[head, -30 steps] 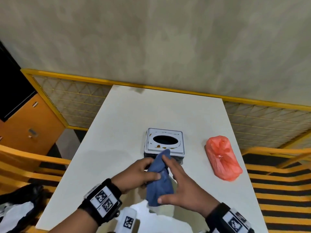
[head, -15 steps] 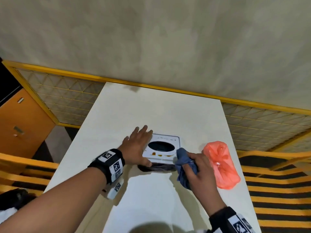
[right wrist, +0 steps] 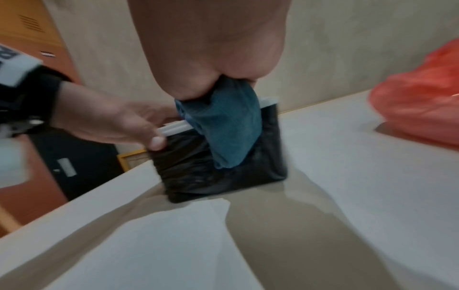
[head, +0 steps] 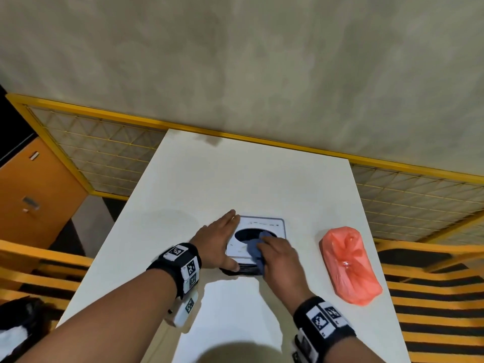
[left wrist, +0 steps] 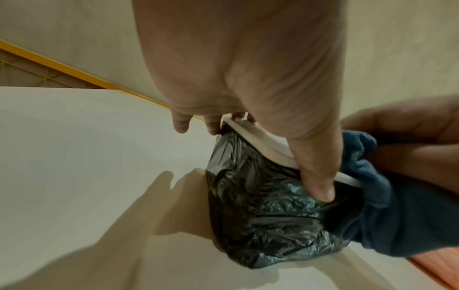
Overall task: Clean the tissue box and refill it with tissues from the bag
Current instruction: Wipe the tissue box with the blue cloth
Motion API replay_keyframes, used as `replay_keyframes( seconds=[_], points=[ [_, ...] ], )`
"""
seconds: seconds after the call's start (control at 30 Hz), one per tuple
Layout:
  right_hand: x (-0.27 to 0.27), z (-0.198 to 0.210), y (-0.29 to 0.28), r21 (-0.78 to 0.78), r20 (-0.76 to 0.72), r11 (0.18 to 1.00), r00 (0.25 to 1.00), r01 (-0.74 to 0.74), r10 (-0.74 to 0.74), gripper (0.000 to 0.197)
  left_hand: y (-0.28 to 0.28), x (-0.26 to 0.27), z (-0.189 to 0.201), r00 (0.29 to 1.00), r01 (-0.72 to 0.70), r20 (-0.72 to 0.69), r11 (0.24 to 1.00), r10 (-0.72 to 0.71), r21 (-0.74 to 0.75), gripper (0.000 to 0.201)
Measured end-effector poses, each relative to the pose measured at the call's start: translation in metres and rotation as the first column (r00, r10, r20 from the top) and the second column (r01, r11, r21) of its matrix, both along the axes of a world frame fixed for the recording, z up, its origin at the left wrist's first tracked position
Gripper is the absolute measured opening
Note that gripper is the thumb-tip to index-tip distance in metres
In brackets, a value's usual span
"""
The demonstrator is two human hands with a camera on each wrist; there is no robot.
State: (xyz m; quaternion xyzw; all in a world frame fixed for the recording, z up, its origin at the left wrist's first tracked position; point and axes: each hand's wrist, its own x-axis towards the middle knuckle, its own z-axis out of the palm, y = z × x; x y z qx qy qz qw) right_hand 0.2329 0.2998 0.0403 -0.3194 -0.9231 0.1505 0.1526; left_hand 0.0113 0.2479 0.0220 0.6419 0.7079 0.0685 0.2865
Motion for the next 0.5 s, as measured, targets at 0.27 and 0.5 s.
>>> replay_keyframes(
  seconds=[0.27,0.5],
  points=[
    [0.059,0.001,0.042,-0.143,-0.043,0.941,0.948,0.308,-0.317,0.050,-0.002,0.002,0.009,1.000,0.001,-0.021,0.999,-0.002,-0.047,0.132],
    [-0.001,0.006,-0.020,0.061,-0.165,0.996,0.983,-0.068,0.077,0.028,0.001,0.005,0.014,0.998,-0.002,-0.055,0.999,0.000,-0.049,0.132]
  ],
)
